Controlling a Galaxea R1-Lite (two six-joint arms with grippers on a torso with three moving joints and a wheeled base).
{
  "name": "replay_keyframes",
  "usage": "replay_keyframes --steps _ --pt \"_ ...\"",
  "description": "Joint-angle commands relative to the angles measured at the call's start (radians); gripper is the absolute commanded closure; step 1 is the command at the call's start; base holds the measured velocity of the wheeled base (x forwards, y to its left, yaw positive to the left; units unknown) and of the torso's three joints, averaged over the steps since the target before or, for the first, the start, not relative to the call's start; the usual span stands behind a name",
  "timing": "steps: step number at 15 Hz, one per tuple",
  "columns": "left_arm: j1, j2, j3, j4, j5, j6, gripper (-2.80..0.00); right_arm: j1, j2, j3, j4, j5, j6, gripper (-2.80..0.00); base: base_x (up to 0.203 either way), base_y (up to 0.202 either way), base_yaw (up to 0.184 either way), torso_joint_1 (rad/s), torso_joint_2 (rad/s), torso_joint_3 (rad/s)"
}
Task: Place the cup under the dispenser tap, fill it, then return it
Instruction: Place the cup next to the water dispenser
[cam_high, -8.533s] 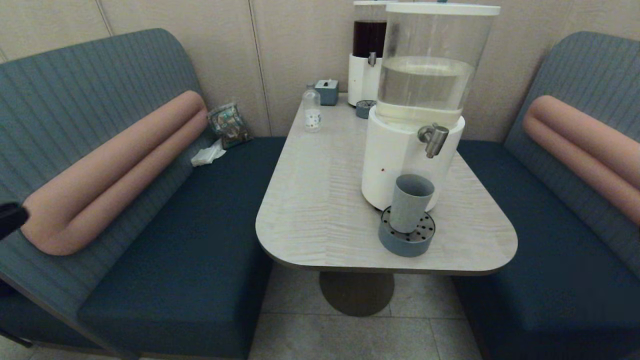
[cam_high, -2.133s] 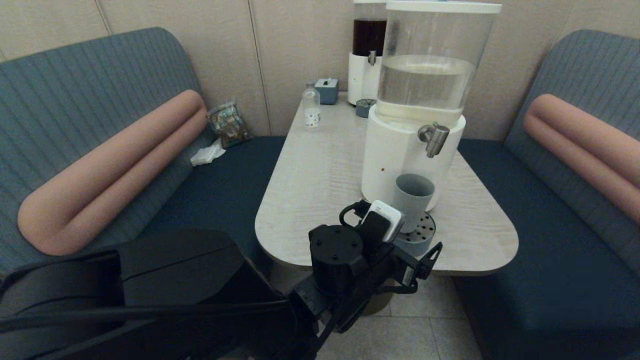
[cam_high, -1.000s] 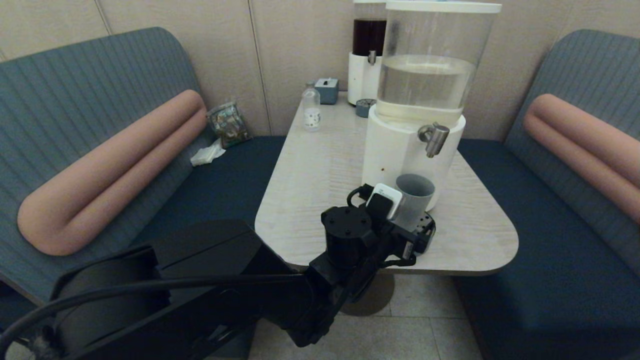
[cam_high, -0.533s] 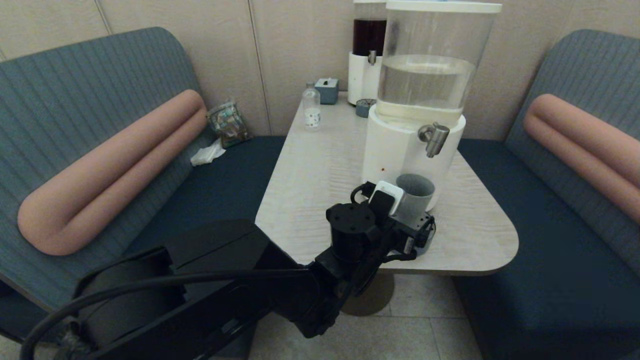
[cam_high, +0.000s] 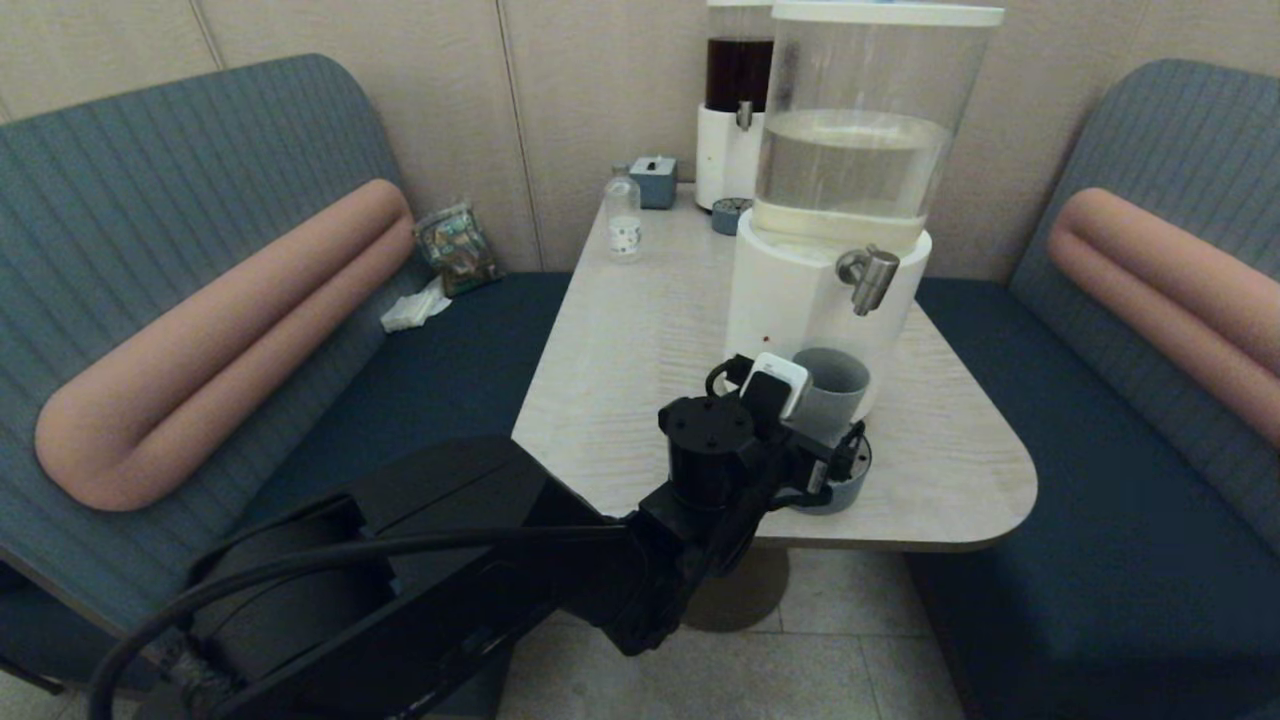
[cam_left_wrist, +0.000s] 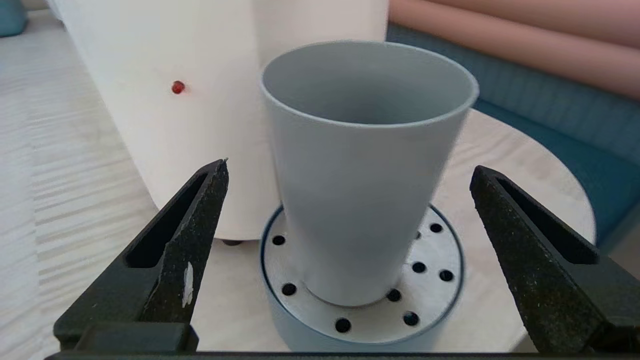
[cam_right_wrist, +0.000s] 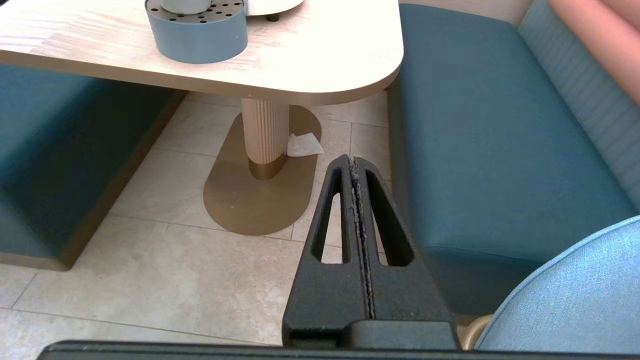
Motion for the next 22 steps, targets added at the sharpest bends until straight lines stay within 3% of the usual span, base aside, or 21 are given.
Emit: replay_keyframes --steps 1,22 --pt "0.005 0.011 -0.013 -0.007 0.001 0.0 -2.8 0.0 0.0 0.001 0.0 0.0 -0.001 0.0 0.0 0.0 0.0 0.0 0.0 0.0" --pt "0.009 0.074 -0.156 0.048 0.022 0.002 -2.8 0.0 0.0 0.0 0.0 0.0 -0.001 0.0 0.0 0.0 0.0 0.0 0.0 0.0"
